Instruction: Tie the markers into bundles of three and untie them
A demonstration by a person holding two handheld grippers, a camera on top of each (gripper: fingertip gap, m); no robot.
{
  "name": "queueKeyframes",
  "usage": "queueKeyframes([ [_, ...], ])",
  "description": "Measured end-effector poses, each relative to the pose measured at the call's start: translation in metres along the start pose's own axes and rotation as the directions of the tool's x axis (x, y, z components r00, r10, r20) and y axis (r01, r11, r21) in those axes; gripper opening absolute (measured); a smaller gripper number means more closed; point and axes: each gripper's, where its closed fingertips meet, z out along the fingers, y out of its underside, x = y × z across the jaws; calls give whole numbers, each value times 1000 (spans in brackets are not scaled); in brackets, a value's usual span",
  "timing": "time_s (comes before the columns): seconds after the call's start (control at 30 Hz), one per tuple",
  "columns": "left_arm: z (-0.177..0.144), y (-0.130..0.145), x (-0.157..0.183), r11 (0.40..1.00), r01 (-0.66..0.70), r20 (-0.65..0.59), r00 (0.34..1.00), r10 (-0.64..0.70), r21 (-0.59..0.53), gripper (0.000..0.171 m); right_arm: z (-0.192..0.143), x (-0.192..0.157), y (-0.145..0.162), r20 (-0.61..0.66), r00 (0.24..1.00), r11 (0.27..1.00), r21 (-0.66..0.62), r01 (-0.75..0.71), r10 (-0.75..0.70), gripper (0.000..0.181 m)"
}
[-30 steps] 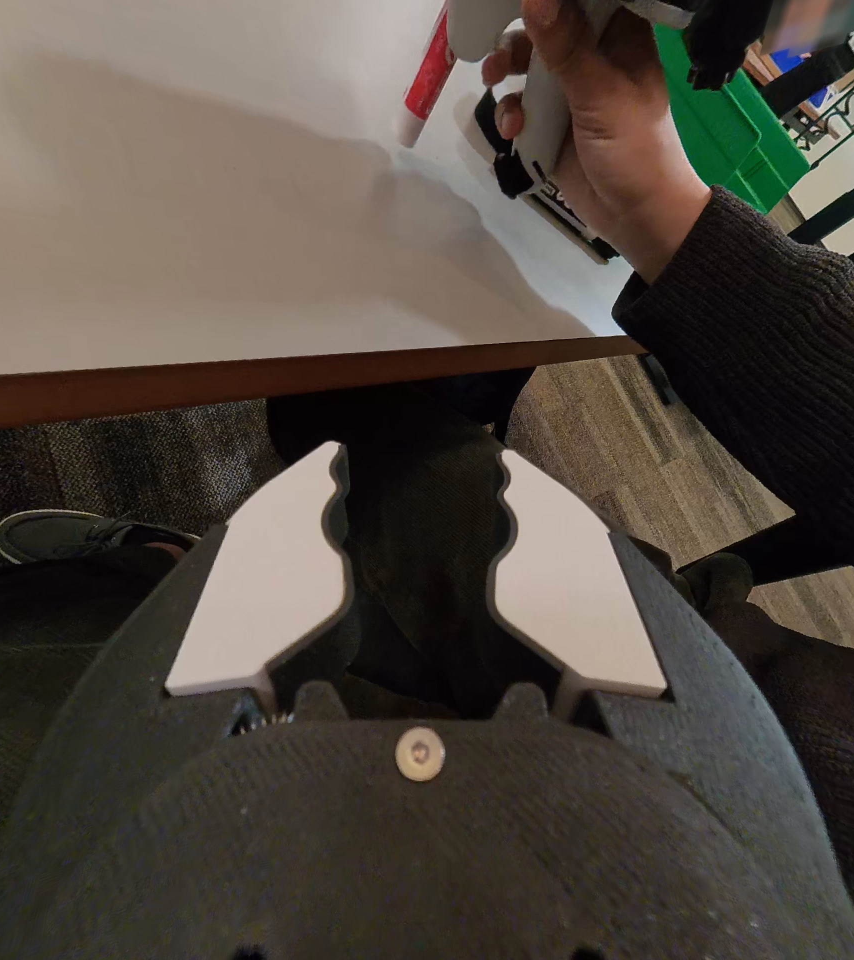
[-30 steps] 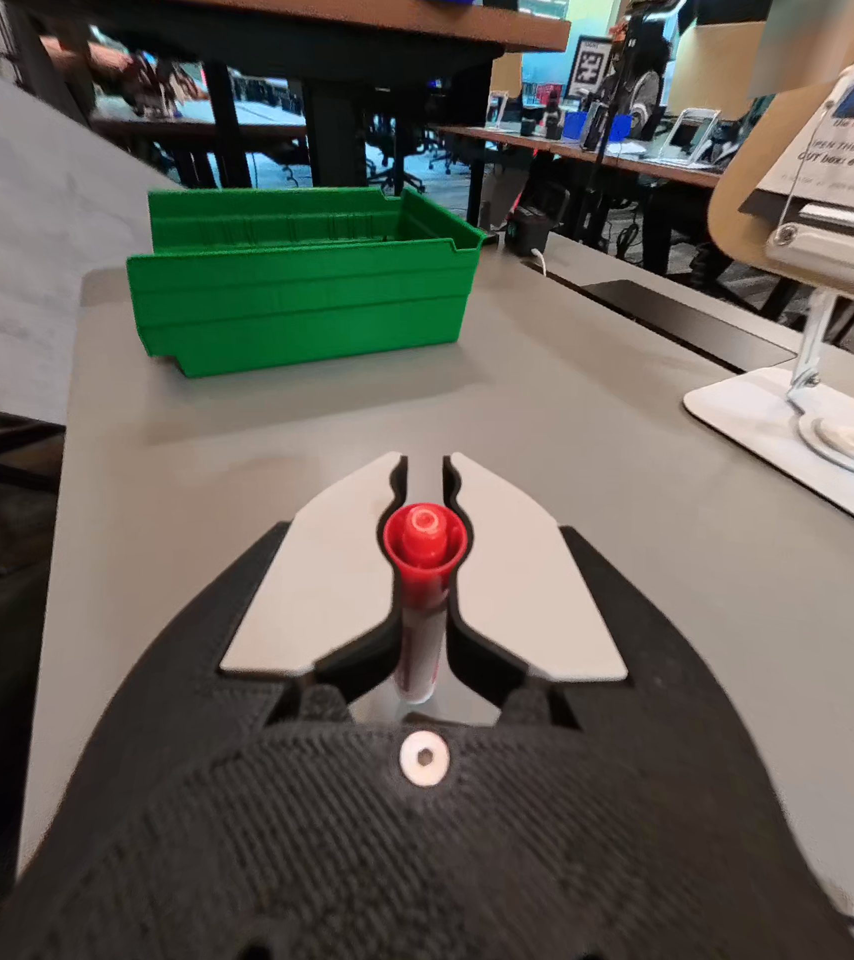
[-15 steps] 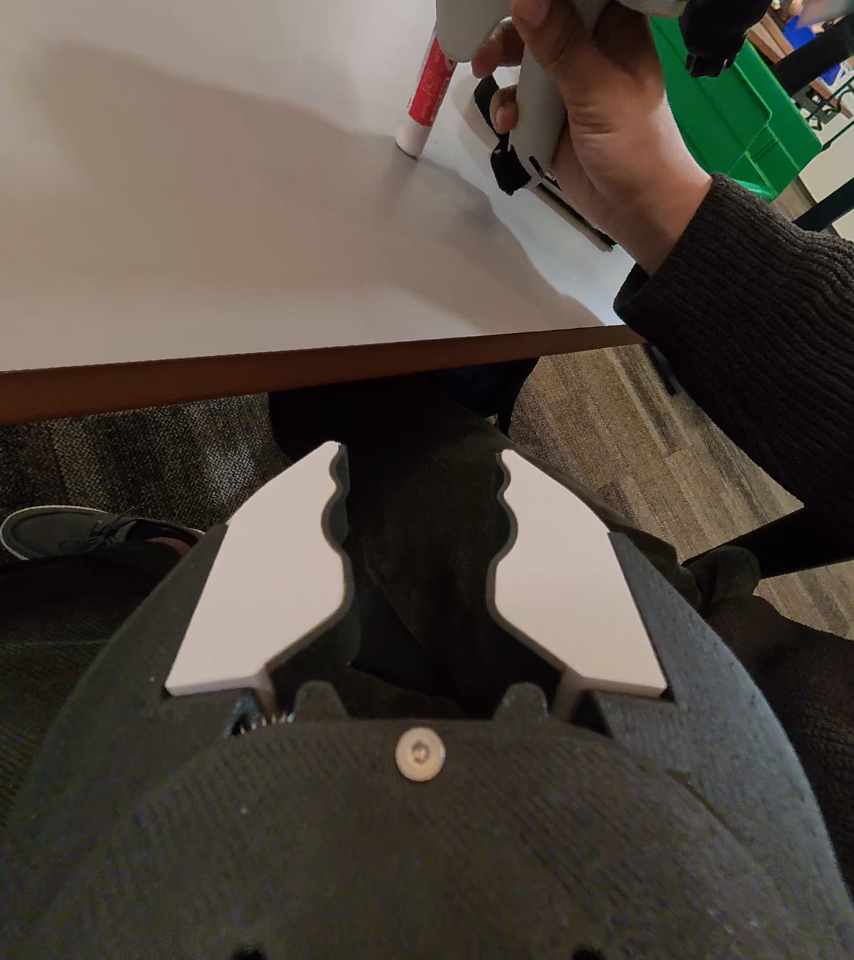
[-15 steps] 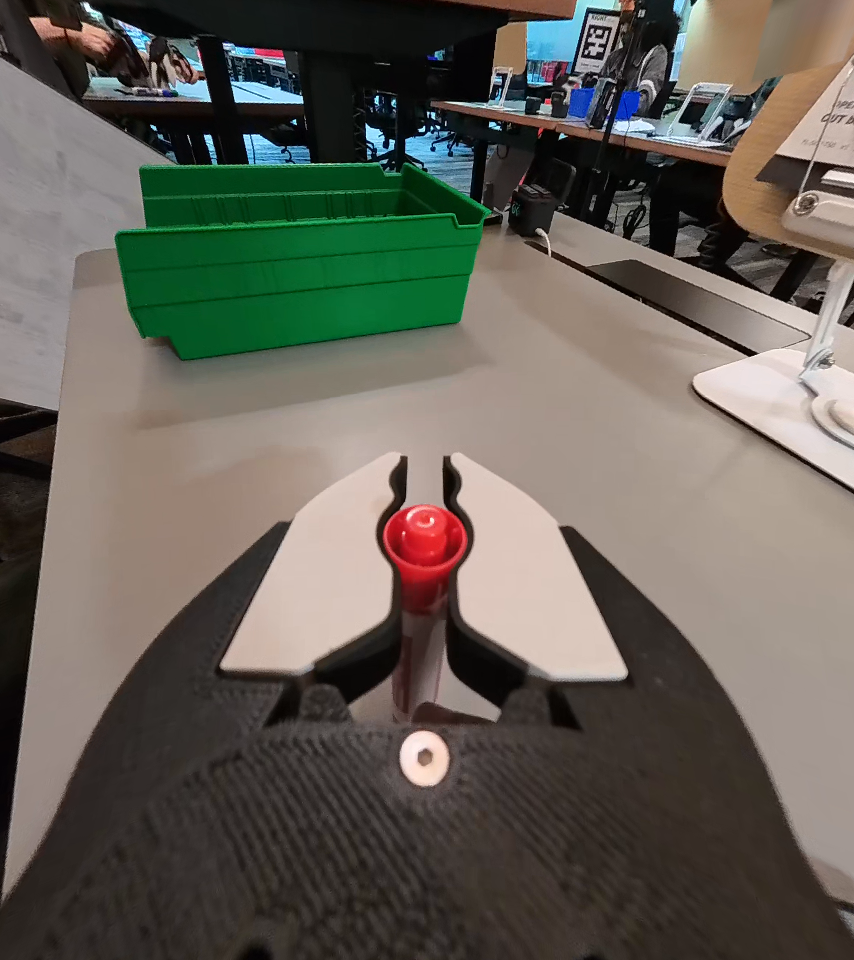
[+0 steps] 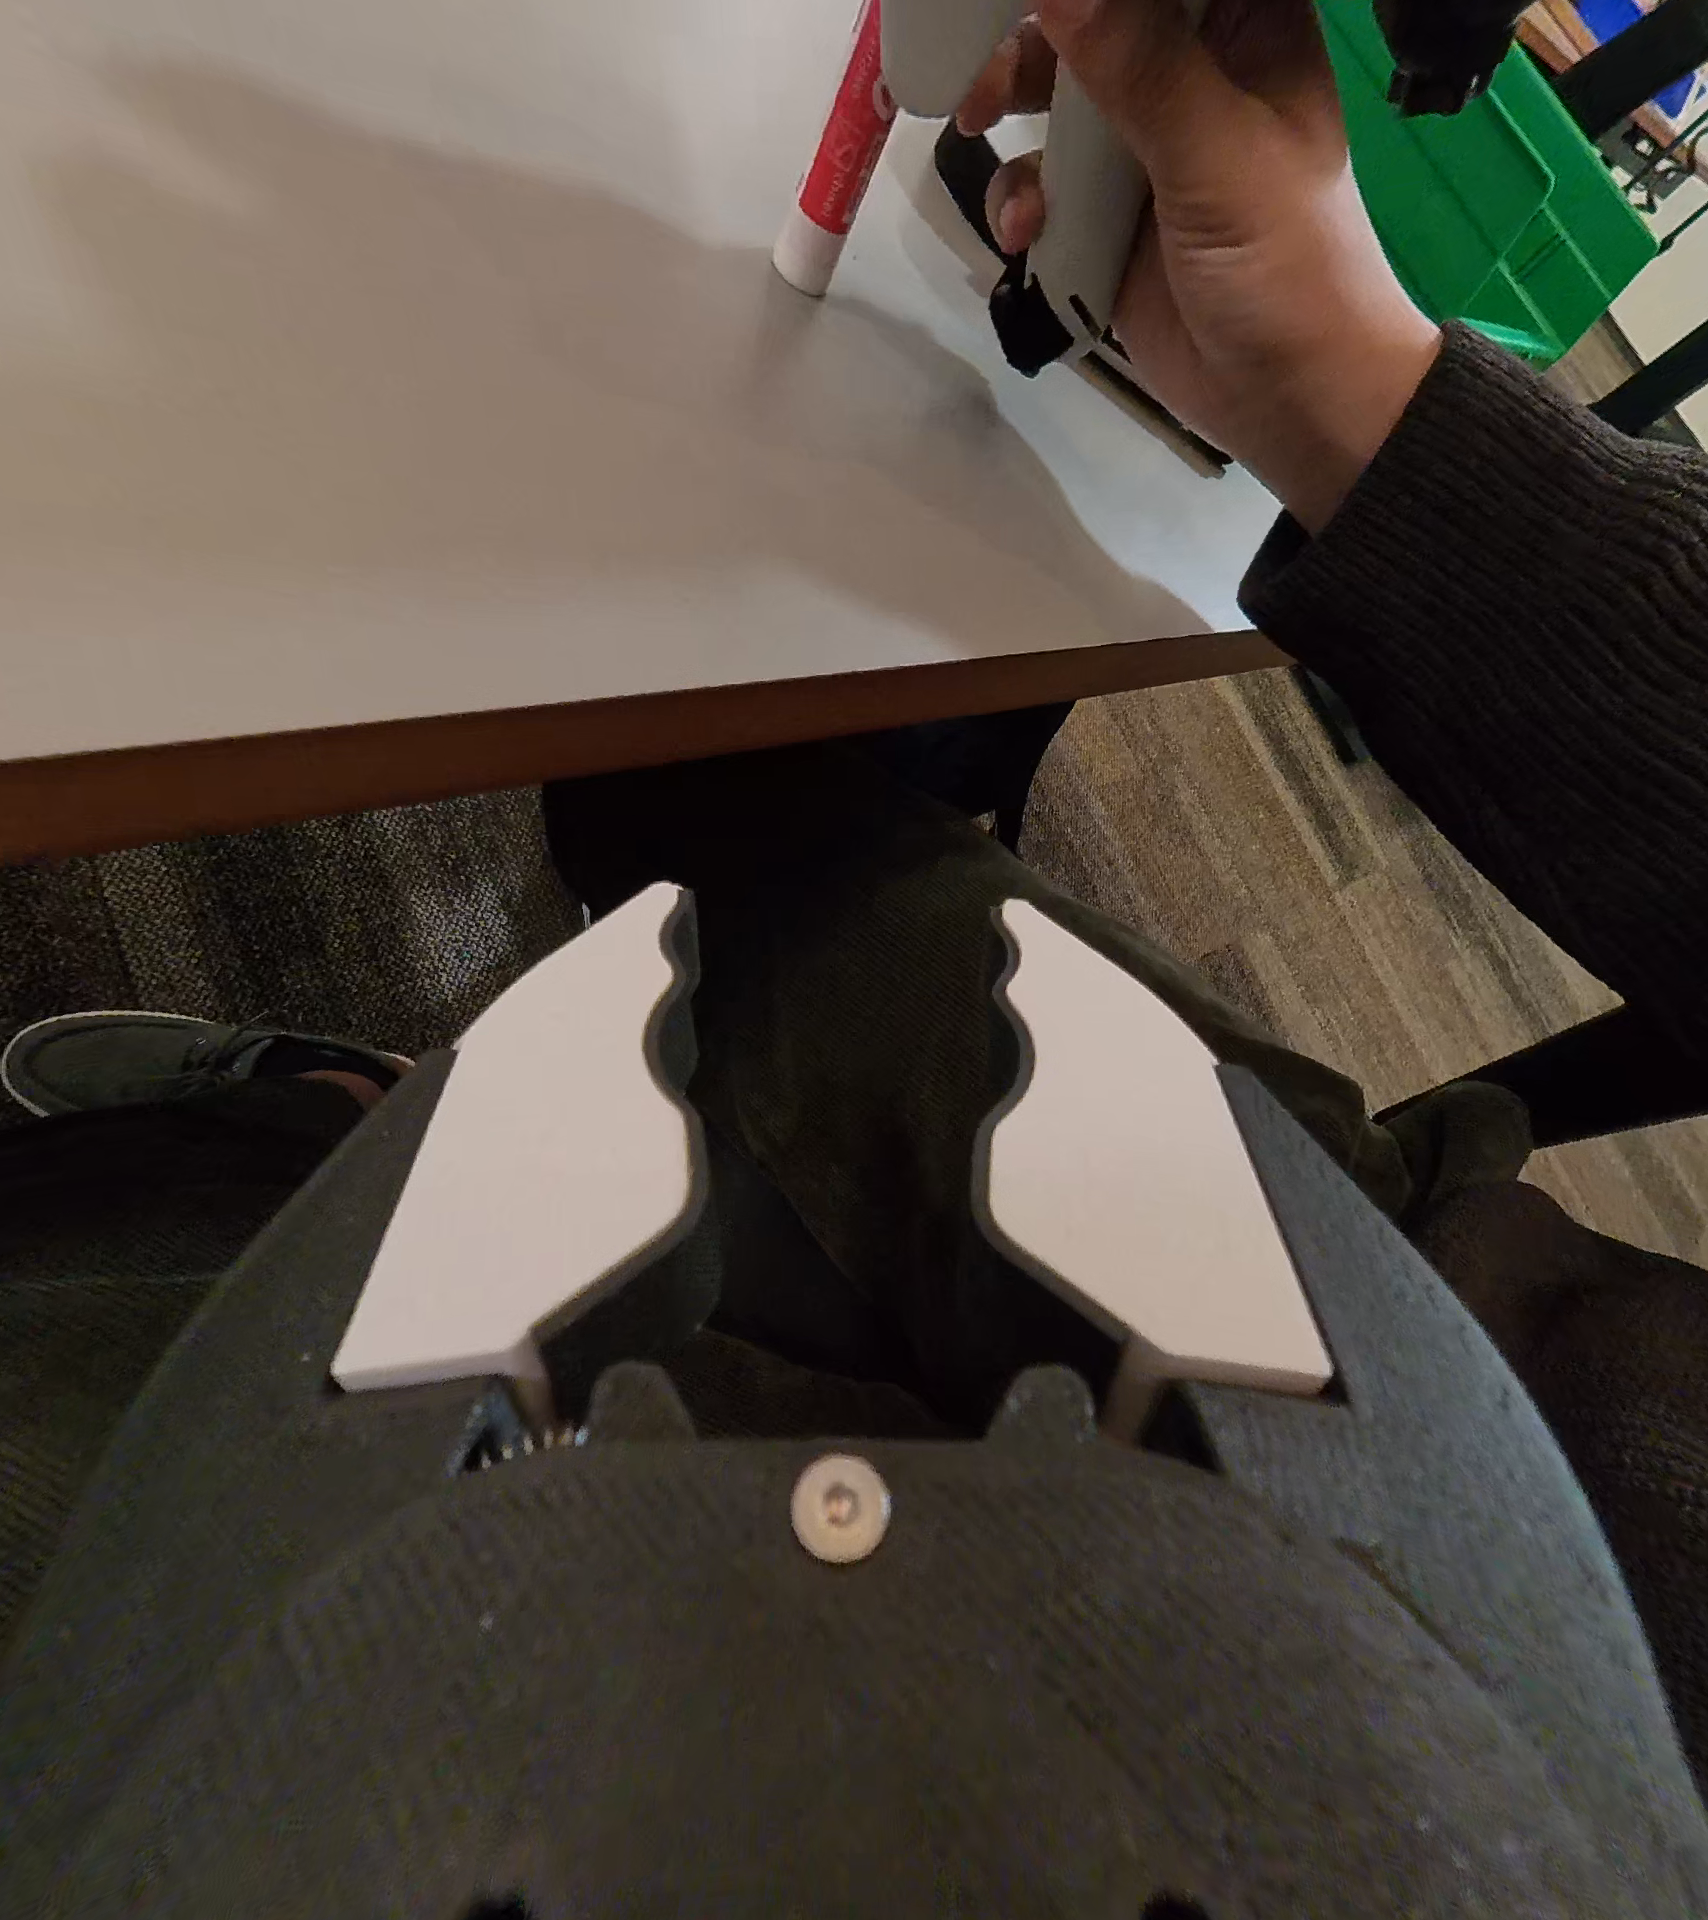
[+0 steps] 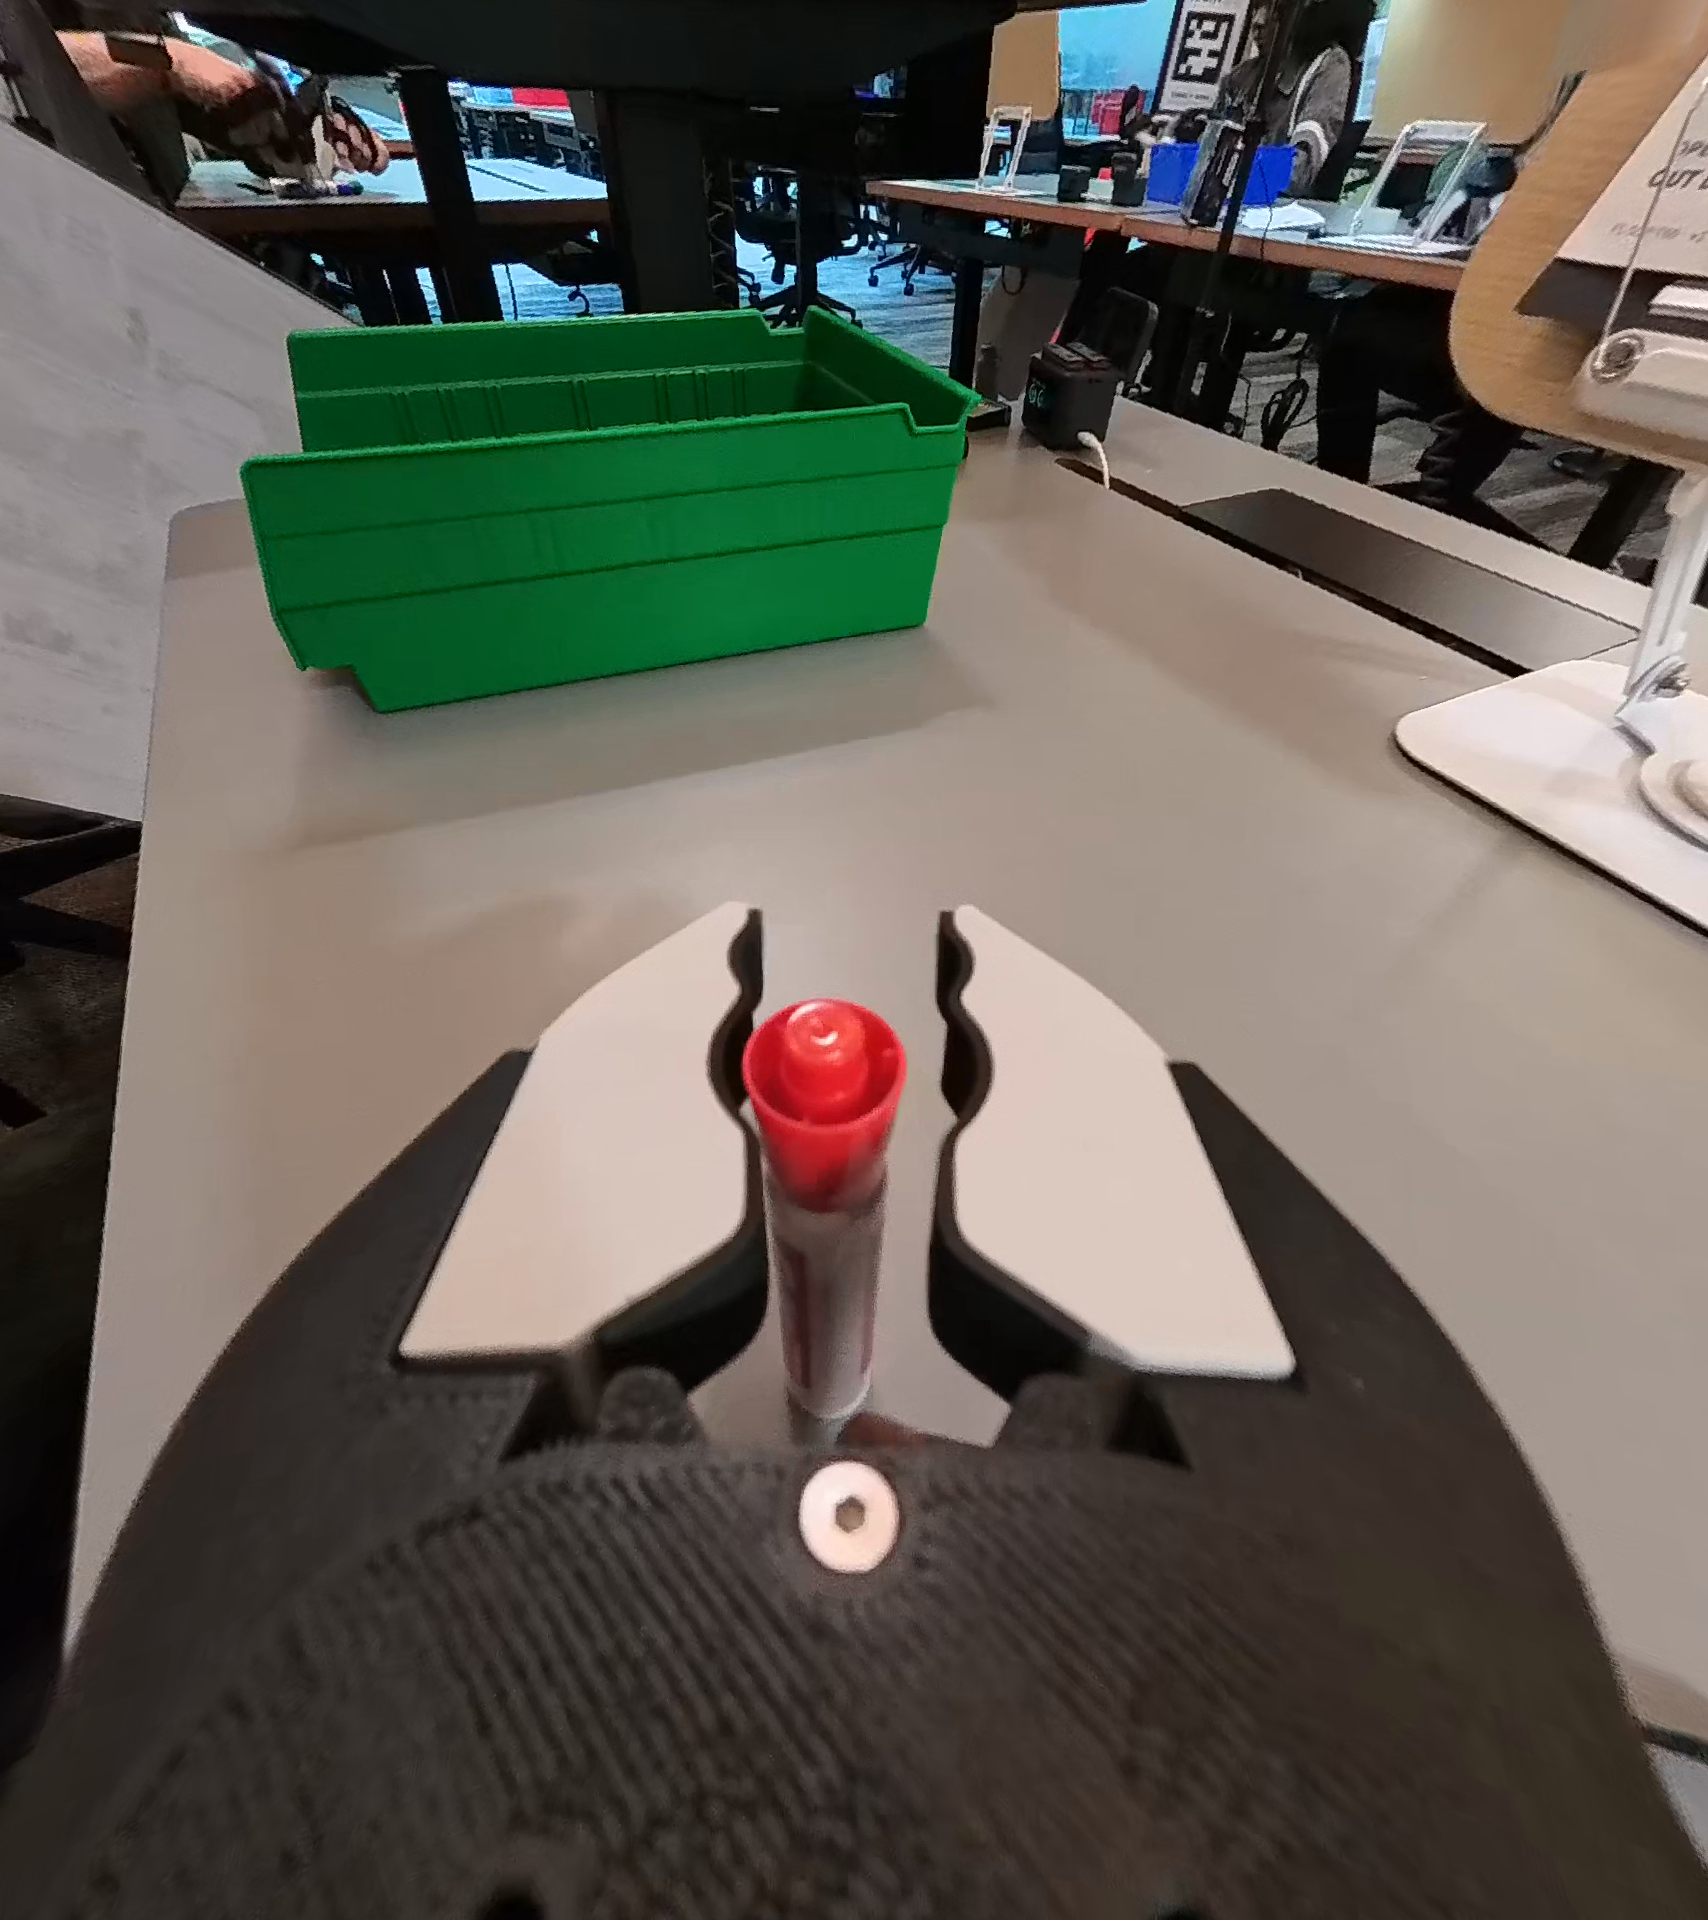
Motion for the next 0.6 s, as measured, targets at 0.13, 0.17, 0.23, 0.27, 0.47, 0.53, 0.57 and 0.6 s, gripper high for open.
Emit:
queueKeyframes([
  [0.13, 1, 0, 2, 1000, -6, -6, 1000, 6, -6, 54, -5, 1, -4, 6, 1000, 1000, 15, -11, 11, 38],
  [0.17, 2, 0, 2, 1000, -8, -7, 1000, 8, -6, 54, -7, 1, -6, 8, 1000, 1000, 22, -14, 14, 39],
  [0.23, 2, -1, 3, 1000, -12, -10, 1000, 12, -6, 54, -11, 1, -10, 10, 1000, 999, 35, -17, 17, 43],
  [0.27, 2, -1, 4, 1000, -13, -12, 1000, 13, -7, 54, -15, 2, -13, 9, 1000, 999, 41, -19, 18, 45],
  [0.47, 6, -7, 11, 1000, -19, -46, 999, 19, -3, 54, -42, 5, -30, 31, 998, 993, 105, -55, 52, 54],
  [0.53, 10, -9, 15, 1000, -29, -64, 998, 28, -7, 53, -53, 10, -30, 9, 998, 992, 114, -61, 60, 54],
  [0.57, 12, -11, 17, 999, -35, -75, 997, 34, -11, 53, -59, 14, -29, -8, 998, 992, 112, -56, 58, 54],
  [0.6, 15, -12, 20, 999, -42, -87, 995, 40, -16, 53, -65, 18, -26, -28, 998, 993, 106, -50, 53, 54],
])
